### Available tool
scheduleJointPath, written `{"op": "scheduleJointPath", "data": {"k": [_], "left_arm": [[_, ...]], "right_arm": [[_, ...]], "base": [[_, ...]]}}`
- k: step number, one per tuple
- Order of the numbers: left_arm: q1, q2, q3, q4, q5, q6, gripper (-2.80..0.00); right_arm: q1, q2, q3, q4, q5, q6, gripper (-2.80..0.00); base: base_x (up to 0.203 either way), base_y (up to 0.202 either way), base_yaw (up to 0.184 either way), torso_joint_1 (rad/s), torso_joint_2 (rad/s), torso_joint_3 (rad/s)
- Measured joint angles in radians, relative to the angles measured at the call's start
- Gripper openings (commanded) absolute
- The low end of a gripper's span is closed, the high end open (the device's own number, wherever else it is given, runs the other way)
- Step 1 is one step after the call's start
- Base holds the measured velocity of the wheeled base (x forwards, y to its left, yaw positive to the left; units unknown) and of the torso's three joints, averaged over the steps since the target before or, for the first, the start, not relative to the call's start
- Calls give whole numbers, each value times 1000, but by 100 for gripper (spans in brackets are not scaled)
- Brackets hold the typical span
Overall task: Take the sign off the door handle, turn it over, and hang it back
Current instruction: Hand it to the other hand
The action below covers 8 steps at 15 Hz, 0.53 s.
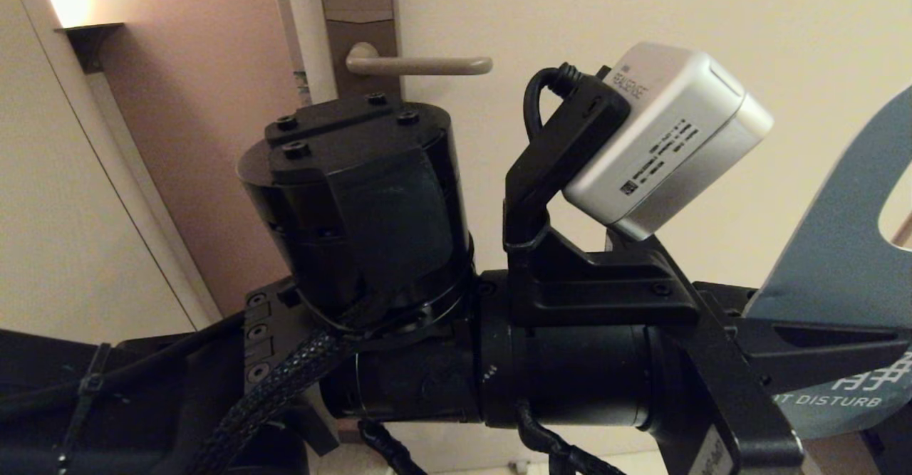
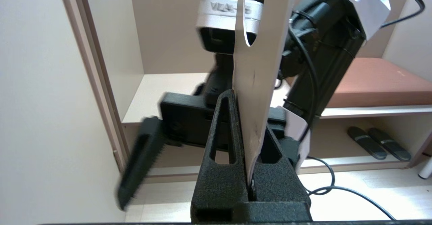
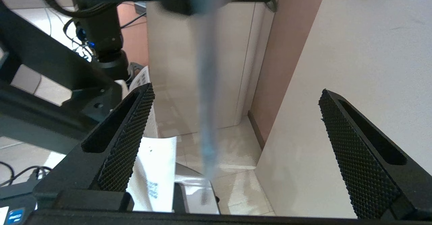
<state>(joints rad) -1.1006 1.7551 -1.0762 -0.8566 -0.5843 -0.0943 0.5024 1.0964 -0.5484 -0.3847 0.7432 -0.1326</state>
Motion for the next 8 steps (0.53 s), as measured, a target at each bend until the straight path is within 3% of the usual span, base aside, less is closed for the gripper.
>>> {"op": "scheduleJointPath", "data": {"k": [8], "left_arm": [[1, -19, 34, -2, 3, 14, -280]], "right_arm": [[-4, 11, -9, -1, -2, -2, 0]], "base": [[0, 0, 0, 0, 0, 0]]}}
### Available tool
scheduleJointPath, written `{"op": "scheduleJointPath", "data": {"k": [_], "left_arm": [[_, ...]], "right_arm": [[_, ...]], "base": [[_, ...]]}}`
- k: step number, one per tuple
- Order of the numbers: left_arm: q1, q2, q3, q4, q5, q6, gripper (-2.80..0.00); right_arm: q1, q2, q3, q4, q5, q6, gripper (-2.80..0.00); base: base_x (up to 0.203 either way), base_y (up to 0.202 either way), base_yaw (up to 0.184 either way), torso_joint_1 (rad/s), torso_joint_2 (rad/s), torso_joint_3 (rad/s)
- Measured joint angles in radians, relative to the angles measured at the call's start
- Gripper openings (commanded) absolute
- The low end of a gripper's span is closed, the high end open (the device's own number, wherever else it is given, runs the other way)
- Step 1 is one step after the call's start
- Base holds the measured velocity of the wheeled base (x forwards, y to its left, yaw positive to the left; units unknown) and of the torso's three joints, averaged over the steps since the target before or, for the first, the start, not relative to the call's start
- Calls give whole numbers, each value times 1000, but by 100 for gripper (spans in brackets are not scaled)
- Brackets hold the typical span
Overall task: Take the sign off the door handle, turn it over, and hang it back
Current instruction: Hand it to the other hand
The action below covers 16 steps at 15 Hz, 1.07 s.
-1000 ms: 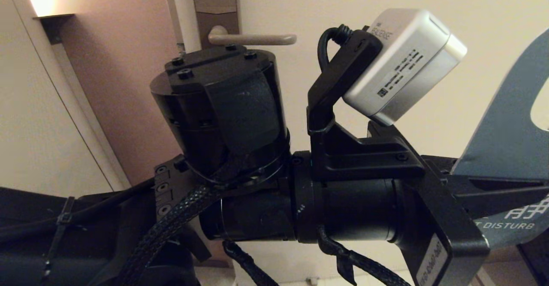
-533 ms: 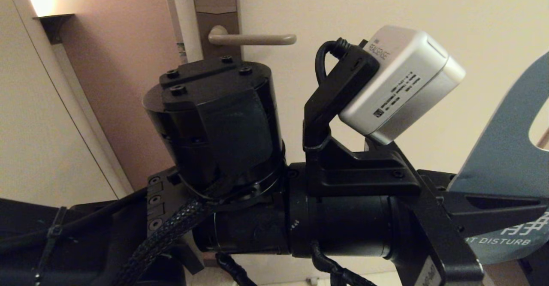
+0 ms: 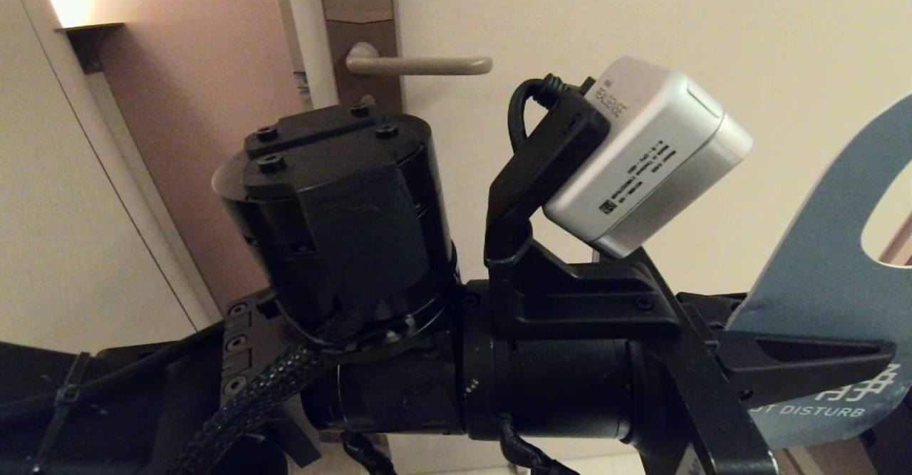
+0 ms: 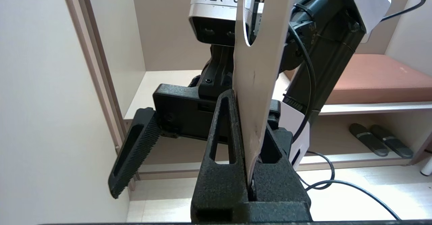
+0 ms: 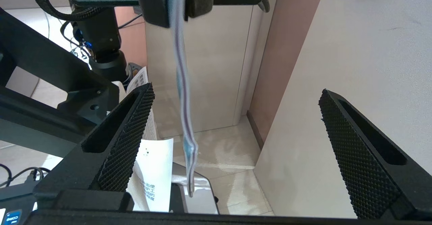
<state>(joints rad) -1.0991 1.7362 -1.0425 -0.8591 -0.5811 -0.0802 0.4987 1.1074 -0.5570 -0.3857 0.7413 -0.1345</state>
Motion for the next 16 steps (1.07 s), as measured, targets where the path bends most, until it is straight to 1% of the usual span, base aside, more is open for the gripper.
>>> {"op": "scheduleJointPath", "data": {"k": [4, 7, 12, 13, 14, 16], "left_arm": [[7, -3, 12, 0, 0, 2, -280], [9, -1, 12, -1, 0, 36, -280], [9, -1, 10, -1, 0, 41, -280], [9, -1, 10, -1, 0, 41, -280], [9, -1, 10, -1, 0, 41, -280], [9, -1, 8, -1, 0, 42, -280]], "right_arm": [[0, -3, 0, 0, 0, -1, 0], [1, -6, 0, 0, 0, -1, 0], [1, -7, 2, 0, 0, -2, 0], [1, -7, 4, 0, 0, -4, -46], [1, -7, 5, 0, 0, -3, -280], [1, -7, 6, 0, 0, -4, -280]], "base": [[0, 0, 0, 0, 0, 0], [0, 0, 0, 0, 0, 0], [0, 0, 0, 0, 0, 0], [0, 0, 0, 0, 0, 0], [0, 0, 0, 0, 0, 0], [0, 0, 0, 0, 0, 0]]}}
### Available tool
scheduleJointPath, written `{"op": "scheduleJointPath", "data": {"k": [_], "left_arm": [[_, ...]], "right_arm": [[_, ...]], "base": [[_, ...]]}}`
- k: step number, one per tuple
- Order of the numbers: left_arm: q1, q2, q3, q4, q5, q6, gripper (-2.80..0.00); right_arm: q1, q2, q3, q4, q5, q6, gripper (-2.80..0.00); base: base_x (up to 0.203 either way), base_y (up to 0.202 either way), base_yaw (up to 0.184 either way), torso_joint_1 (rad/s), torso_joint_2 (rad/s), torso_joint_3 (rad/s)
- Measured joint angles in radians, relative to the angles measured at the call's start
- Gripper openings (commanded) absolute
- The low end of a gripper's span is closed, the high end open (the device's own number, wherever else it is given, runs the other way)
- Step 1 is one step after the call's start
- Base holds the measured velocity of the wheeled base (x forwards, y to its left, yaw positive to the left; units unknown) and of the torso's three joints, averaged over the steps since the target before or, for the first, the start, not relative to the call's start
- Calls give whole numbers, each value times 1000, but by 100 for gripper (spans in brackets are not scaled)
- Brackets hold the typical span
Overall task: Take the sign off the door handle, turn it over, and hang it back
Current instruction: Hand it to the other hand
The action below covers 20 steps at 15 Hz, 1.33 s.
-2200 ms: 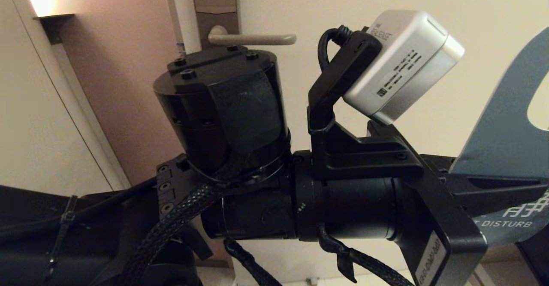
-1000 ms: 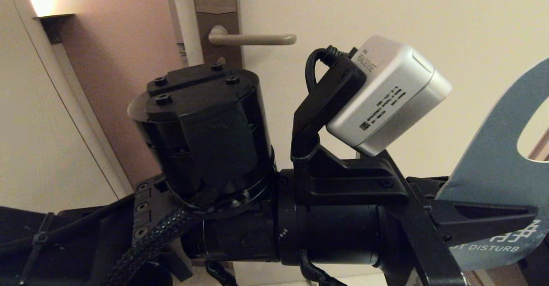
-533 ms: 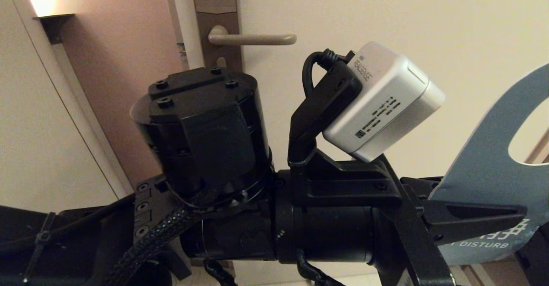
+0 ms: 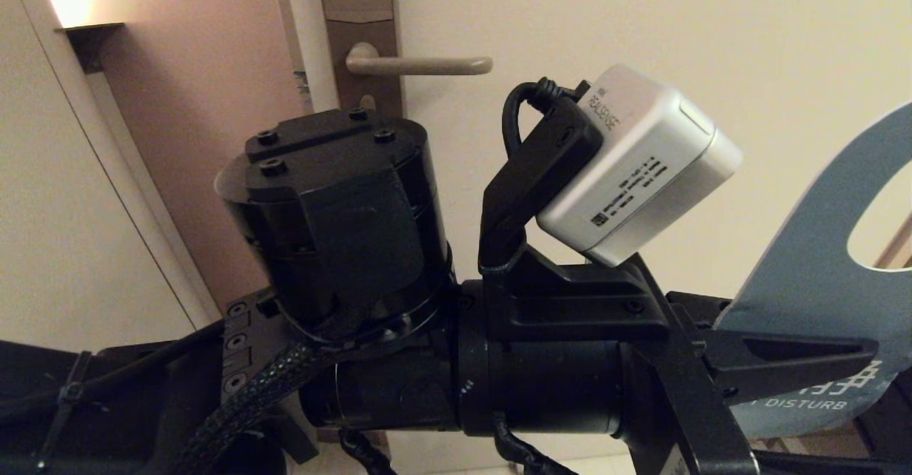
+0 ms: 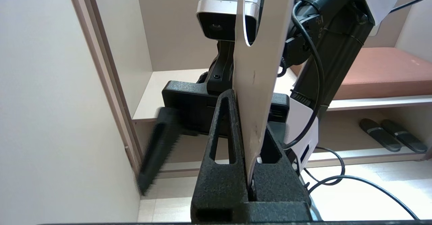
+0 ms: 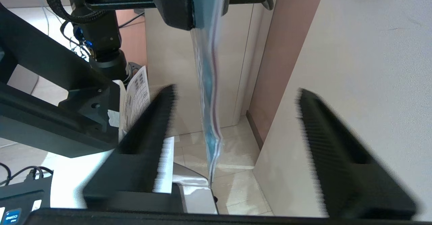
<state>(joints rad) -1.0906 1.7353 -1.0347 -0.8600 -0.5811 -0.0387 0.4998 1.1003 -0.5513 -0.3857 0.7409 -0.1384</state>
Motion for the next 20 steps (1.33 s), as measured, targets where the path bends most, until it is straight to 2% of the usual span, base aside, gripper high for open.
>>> {"op": "scheduleJointPath", "data": {"k": [18, 19, 20], "left_arm": [[0, 2, 5, -1, -1, 0, -280], [0, 2, 5, -1, -2, 0, 0], [-1, 2, 5, -1, -2, 0, 0]], "right_arm": [[0, 5, 10, 0, 0, 0, -280], [0, 5, 11, 0, -1, 0, -280], [0, 5, 11, 0, -2, 0, -280]], "base": [[0, 0, 0, 0, 0, 0], [0, 0, 0, 0, 0, 0], [0, 0, 0, 0, 0, 0]]}}
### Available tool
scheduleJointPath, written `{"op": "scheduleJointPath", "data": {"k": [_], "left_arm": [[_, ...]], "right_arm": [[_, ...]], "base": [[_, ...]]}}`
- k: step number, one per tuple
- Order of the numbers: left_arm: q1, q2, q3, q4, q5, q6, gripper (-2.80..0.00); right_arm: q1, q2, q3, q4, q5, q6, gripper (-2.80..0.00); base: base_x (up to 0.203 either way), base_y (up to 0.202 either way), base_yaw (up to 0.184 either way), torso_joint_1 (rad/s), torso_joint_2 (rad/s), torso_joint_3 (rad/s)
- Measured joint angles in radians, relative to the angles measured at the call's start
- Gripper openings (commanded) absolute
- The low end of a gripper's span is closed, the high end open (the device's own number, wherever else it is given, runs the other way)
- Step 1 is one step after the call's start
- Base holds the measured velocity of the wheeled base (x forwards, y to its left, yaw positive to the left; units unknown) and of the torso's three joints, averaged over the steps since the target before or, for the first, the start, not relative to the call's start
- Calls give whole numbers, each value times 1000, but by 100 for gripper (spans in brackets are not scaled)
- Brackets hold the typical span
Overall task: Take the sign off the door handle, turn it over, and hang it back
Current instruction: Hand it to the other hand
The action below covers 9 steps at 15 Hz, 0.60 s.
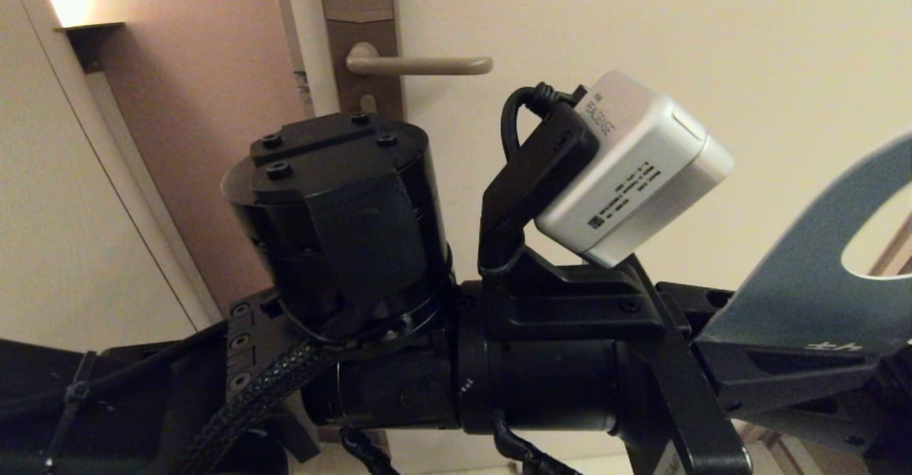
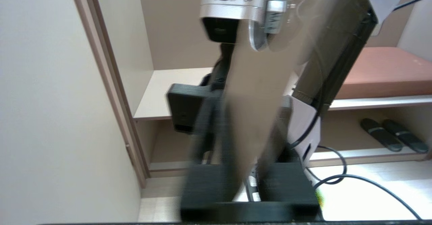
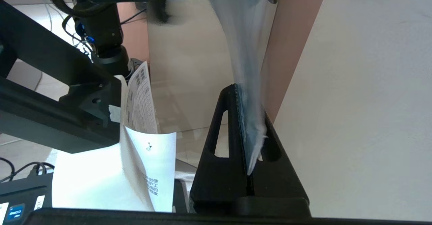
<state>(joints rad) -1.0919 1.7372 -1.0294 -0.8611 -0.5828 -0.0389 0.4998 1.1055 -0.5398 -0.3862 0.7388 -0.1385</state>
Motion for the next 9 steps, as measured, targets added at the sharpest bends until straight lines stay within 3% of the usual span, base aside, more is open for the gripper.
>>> {"op": "scheduleJointPath", "data": {"k": [9], "left_arm": [[6, -22, 39, 0, 10, -4, 0]], "right_arm": [[0, 0, 1, 0, 1, 0, -280]], "base": [[0, 0, 0, 0, 0, 0]]}}
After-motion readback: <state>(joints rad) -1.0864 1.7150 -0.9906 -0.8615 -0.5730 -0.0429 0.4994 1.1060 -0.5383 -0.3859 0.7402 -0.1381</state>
